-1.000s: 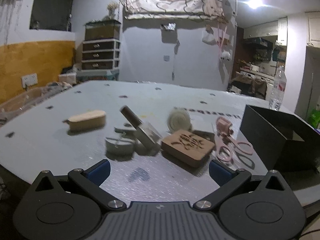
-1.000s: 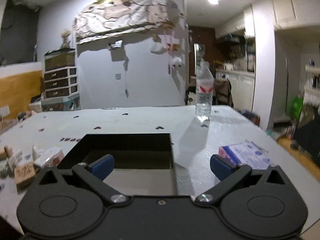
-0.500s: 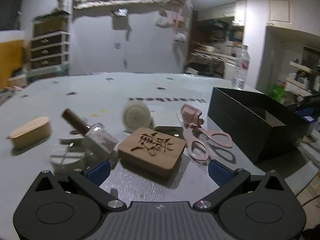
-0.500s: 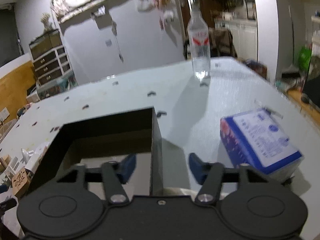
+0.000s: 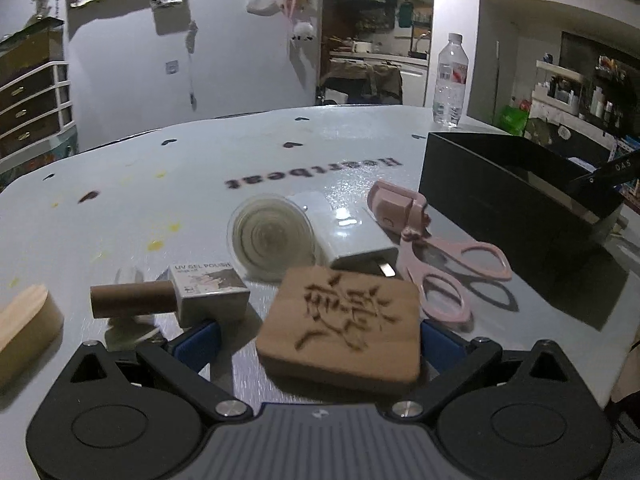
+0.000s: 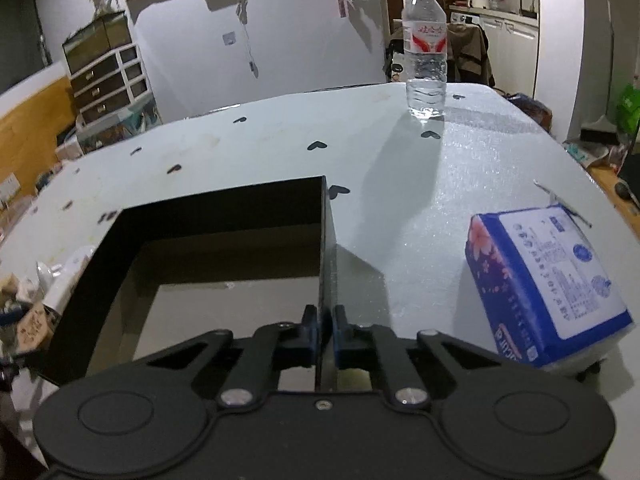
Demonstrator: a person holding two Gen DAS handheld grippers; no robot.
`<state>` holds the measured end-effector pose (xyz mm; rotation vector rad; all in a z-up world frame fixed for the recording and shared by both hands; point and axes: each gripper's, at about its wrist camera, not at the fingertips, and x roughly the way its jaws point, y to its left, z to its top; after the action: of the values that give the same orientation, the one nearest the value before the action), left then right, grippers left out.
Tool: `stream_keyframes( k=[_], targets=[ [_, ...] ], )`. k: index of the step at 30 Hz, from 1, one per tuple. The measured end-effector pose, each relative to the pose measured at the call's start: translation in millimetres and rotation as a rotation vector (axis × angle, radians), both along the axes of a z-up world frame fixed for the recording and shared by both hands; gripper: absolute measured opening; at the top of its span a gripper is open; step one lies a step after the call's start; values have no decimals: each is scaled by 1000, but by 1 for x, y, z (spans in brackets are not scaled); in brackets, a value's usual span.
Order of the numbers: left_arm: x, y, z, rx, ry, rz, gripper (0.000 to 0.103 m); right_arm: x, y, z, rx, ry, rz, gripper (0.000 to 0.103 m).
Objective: Organize rigid objects
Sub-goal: 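Grasp the carved square wooden block with the left tool, then carry the wooden block with the left tool into the black box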
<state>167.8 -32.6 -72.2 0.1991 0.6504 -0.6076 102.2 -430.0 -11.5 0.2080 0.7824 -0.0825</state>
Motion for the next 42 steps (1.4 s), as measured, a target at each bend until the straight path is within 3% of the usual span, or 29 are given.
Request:
stream_keyframes(
  k=[4,8,12,16,23,31,36,42],
  targets=[
    [8,-15,2,45,0,-46,96,1,1,0,-34,-1,23,7],
    [10,-22,8,58,25,-56,80,4,3,2,-45,10,24,6],
    [6,-22,12,83,53,-34,80,6,4,4,-51,20,22,6],
    [-1,-17,14,80,71,50,80,6,6,3,-62,21,24,5],
    [-6,-2,37,-114,203,230,79,6,9,4,-66,25,-2,4],
    [-8,-56,88,-372,260,181,79,-2,12,1,-59,-3,-30,4],
    [6,-127,96,-423,296,138,79,-5,11,1,-41,-14,-56,4],
    [36,-205,80,-401,395,181,79,-6,14,1,-50,-16,-65,4]
  ],
)
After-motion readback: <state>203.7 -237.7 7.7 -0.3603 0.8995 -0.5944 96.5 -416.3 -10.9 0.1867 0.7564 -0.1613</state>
